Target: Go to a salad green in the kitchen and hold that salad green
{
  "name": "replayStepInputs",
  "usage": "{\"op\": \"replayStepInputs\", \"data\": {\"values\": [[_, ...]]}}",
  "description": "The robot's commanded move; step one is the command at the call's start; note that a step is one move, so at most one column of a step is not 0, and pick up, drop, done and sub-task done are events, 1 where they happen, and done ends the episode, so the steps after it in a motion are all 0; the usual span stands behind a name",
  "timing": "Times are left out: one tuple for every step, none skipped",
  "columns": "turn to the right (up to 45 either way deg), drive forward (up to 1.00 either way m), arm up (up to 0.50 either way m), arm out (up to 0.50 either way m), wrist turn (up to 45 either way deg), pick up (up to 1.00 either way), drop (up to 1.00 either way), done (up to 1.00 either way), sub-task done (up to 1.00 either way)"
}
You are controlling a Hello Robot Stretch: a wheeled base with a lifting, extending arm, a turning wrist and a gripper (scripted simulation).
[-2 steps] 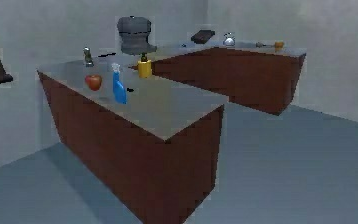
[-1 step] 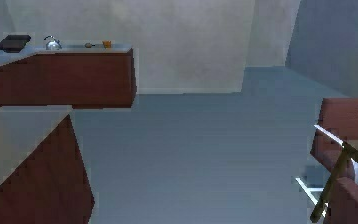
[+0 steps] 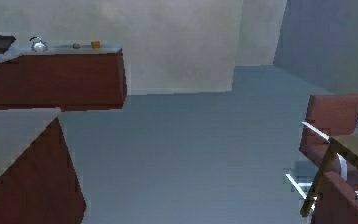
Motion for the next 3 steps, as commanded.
{"op": "replayStepInputs", "data": {"values": [[9.0, 0.00, 0.00, 0.00, 0.0, 0.00, 0.00, 0.00, 0.00], [0.0, 1.00, 0.00, 0.00, 0.0, 0.00, 0.00, 0.00, 0.00], [15.0, 0.00, 0.00, 0.00, 0.0, 0.00, 0.00, 0.00, 0.00]]}}
